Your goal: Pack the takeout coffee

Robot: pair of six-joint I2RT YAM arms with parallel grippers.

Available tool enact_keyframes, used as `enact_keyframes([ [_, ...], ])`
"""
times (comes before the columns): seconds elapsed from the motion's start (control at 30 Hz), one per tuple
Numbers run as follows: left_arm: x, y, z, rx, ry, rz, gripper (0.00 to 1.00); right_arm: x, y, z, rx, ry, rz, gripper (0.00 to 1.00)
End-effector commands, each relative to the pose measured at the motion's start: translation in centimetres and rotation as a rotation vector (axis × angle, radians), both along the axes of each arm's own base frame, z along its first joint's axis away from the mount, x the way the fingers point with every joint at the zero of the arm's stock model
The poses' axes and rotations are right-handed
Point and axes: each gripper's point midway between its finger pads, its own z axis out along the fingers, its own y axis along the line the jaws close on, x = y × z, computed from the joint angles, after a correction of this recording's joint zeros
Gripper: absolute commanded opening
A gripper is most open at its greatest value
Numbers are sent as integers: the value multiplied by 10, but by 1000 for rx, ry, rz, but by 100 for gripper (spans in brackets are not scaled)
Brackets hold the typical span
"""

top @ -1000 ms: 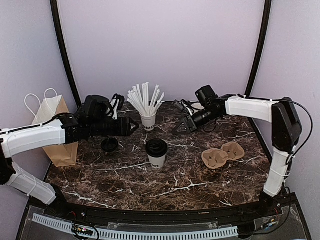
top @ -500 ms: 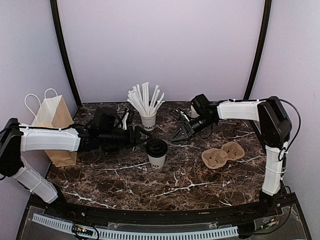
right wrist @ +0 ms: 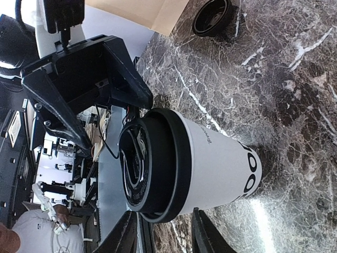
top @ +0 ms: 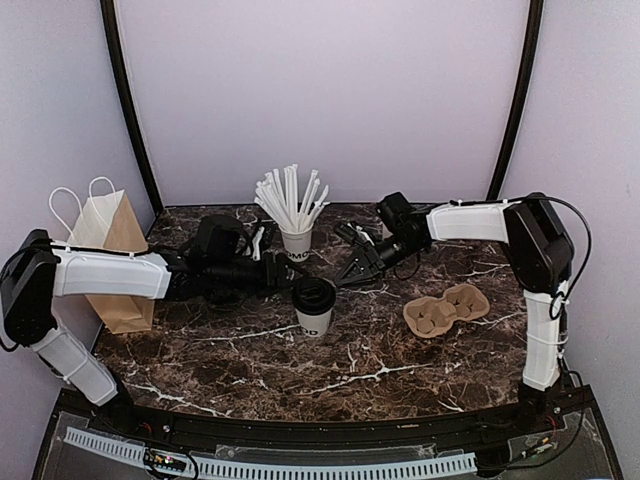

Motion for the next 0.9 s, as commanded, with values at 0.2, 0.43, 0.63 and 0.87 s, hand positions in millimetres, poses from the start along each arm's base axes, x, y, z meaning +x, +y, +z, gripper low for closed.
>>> enact_keyframes([
  [0.2,2,-5,-22,64,44,-39,53,-2,11,-4,15,23,36,36],
  [0.43,2,-8,-33,82,64,-51,49,-5,10,-17,-12,41,34,33],
  [0.63,-4,-5,-61,123,125,-59,38,-4,5,-50,-106,94,-10,28],
  [0.87,-22,0,-101,140,239,-82,33,-5,-7,-114,-284,195,-93,22],
])
